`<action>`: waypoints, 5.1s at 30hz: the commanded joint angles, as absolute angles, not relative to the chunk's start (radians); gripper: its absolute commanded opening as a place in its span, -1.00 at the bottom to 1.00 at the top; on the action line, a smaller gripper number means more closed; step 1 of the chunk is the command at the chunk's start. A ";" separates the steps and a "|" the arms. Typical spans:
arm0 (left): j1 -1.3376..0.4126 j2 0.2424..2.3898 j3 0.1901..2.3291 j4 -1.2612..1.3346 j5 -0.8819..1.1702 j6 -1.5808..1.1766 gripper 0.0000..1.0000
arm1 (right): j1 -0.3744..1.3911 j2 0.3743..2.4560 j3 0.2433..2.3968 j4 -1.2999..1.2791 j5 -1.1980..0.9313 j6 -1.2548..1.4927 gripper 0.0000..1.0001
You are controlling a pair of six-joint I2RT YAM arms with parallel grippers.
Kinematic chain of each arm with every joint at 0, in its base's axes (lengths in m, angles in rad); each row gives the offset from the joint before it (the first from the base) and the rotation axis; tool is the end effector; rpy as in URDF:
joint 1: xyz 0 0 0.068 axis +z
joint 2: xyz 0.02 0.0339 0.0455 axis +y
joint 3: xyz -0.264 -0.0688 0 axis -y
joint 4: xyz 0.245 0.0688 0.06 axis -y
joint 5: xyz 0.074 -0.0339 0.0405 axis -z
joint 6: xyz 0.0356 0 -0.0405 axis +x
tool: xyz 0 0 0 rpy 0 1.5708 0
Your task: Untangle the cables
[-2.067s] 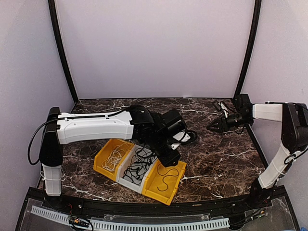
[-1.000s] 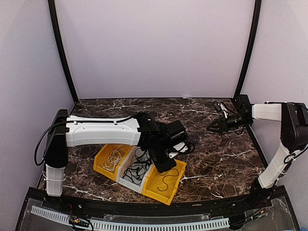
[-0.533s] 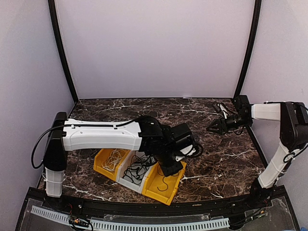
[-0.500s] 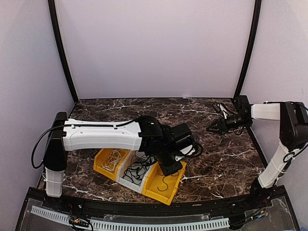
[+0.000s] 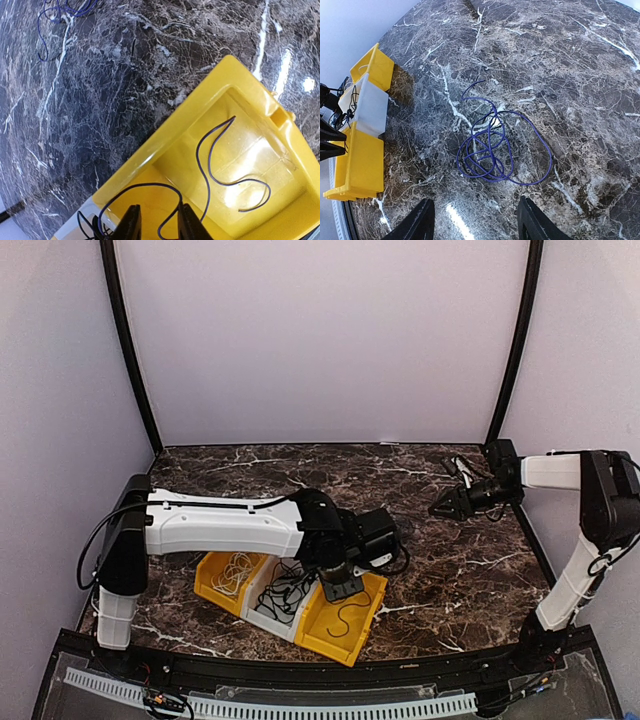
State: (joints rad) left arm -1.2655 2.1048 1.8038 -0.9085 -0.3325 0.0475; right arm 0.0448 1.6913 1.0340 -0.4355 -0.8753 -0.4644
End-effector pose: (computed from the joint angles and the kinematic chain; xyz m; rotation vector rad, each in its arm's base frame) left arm 0.1446 -0.4202 0.2247 1.5574 2.1547 0.0881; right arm 0.3253 0.0419 0.1874 -0.8480 2.1985 0.9527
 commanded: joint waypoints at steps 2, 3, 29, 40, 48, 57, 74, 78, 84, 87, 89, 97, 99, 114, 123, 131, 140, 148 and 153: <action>-1.266 2.109 1.795 -0.909 -0.306 0.074 -0.72 | 0.040 1.709 1.057 -0.439 -0.890 -0.480 0.15; -1.266 2.109 1.797 -0.908 -0.299 0.075 -0.80 | 0.040 1.710 1.058 -0.439 -0.890 -0.480 0.15; -1.284 2.098 1.802 -0.937 -0.330 0.113 -0.30 | 0.041 1.725 1.067 -0.456 -0.891 -0.494 0.14; -1.284 2.111 1.802 -0.921 -0.336 0.130 -0.93 | 0.041 1.733 1.069 -0.462 -0.893 -0.492 0.13; -1.299 2.061 1.891 -0.854 -0.113 0.097 -1.00 | 0.040 1.733 1.069 -0.459 -0.891 -0.493 0.12; -1.315 2.054 1.813 -0.834 -0.005 0.032 -1.00 | 0.041 1.742 1.072 -0.463 -0.895 -0.495 0.11; -1.306 2.023 1.699 -0.755 -0.148 -0.073 -0.43 | 0.072 1.716 1.108 -0.481 -0.813 -0.512 0.11; -1.305 1.971 1.732 -0.812 -0.118 -0.036 -0.26 | 0.125 1.747 1.176 -0.540 -0.765 -0.524 0.10; -1.265 1.865 1.715 -0.849 -0.104 -0.033 -0.08 | 0.219 1.832 1.305 -0.611 -0.661 -0.513 0.07; -1.217 1.795 1.668 -0.744 -0.074 -0.072 -0.06 | 0.244 1.900 1.386 -0.652 -0.607 -0.495 0.02; -1.188 1.750 1.623 -0.643 -0.082 -0.124 -0.01 | 0.254 1.948 1.440 -0.685 -0.559 -0.486 -0.01; -1.163 1.729 1.543 -0.448 -0.096 -0.245 0.01 | 0.262 2.085 1.568 -0.777 -0.522 -0.454 -0.11; -1.162 1.738 1.534 -0.431 -0.111 -0.271 0.01 | 0.263 2.090 1.573 -0.777 -0.543 -0.454 -0.13; -1.158 1.648 1.346 -0.174 -0.139 -0.488 0.01 | 0.442 2.170 1.714 -0.793 -0.348 -0.641 0.05; -1.157 1.587 1.291 -0.163 -0.178 -0.485 0.01 | 0.463 2.226 1.732 -0.782 -0.273 -0.646 0.03; -1.157 1.597 1.282 -0.131 -0.192 -0.480 0.01 | 0.463 2.171 1.758 -0.770 -0.383 -0.580 -0.98; -1.157 1.652 1.212 0.227 -0.261 -0.294 0.24 | 0.453 1.806 1.653 -0.787 -0.482 -0.548 -1.00; -1.157 1.815 1.333 0.434 -0.317 -0.203 0.43 | 0.384 1.624 1.544 -0.878 -0.706 -0.557 -1.00; -1.144 1.821 1.299 0.658 -0.298 -0.363 0.48 | 0.367 1.526 1.408 -0.843 -0.682 -0.575 -1.00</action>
State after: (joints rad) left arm -1.1553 1.8462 1.3025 0.3985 -0.3000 -0.2649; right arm 0.3748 1.5829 1.5036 -0.8227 -0.6563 -0.5594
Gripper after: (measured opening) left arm 0.732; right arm 0.022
